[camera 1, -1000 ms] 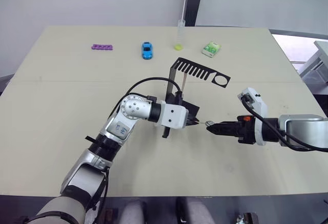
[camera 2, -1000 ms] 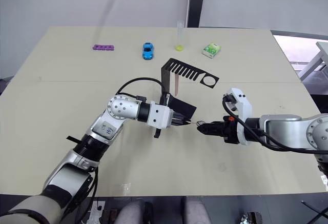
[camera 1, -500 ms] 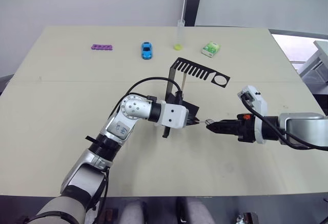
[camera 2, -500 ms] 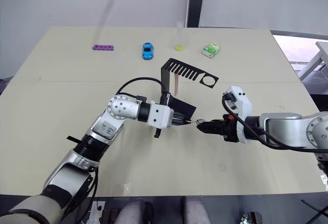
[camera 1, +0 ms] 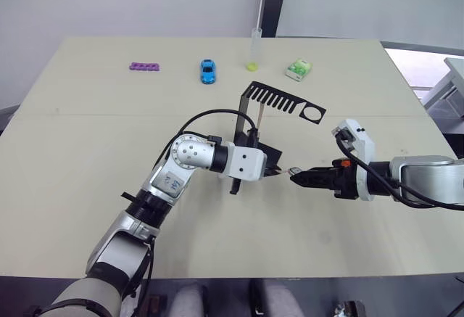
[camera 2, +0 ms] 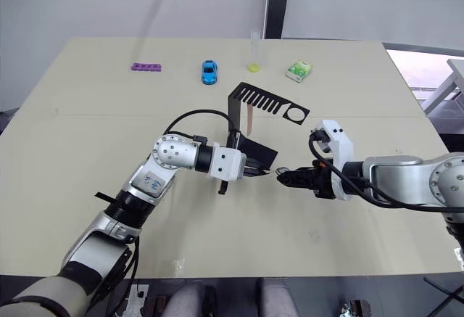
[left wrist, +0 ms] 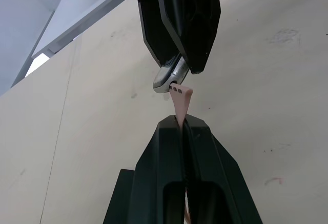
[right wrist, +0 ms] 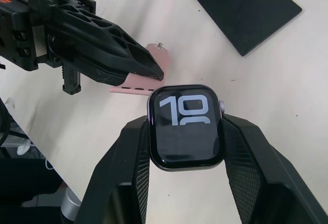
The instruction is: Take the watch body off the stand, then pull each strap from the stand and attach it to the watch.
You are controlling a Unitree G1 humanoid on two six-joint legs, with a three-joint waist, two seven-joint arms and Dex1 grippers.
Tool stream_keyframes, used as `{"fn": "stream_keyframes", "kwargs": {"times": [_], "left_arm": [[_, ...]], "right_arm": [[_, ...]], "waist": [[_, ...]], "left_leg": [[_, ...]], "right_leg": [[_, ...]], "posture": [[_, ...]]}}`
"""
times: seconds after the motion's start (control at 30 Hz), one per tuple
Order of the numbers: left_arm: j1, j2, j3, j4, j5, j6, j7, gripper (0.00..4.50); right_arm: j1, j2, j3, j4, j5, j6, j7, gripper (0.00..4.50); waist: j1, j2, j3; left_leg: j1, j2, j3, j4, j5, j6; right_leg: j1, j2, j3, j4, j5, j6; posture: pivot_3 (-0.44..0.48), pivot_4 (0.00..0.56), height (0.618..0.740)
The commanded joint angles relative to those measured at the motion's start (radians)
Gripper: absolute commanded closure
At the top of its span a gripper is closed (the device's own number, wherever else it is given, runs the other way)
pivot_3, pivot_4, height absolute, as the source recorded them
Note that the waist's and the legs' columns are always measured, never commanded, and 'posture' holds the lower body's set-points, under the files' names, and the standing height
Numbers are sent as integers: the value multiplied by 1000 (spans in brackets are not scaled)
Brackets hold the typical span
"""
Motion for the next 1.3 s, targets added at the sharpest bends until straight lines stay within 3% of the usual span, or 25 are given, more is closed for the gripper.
{"fn": "stream_keyframes", "kwargs": {"times": [0.03, 0.8, 1.3], "left_arm": [[-25, -11, 1, -20, -3, -13, 12, 4500], [-40, -36, 2, -23, 5, -3, 23, 4500], [-42, -40, 5, -21, 9, -3, 25, 4500]], "right_arm": [[-25, -4, -11, -33, 41, -3, 10, 2947], [-74, 51, 32, -28, -31, 37, 10, 2947], [-96, 55, 41, -34, 30, 32, -2, 2947]], "waist": [[0, 0, 0], [0, 0, 0], [0, 0, 0]], "left_leg": [[0, 0, 0, 0, 0, 0], [0, 0, 0, 0, 0, 0], [0, 0, 0, 0, 0, 0]], "right_leg": [[0, 0, 0, 0, 0, 0], [0, 0, 0, 0, 0, 0], [0, 0, 0, 0, 0, 0]], "posture": [[0, 150, 740], [0, 150, 740], [0, 150, 740]]}}
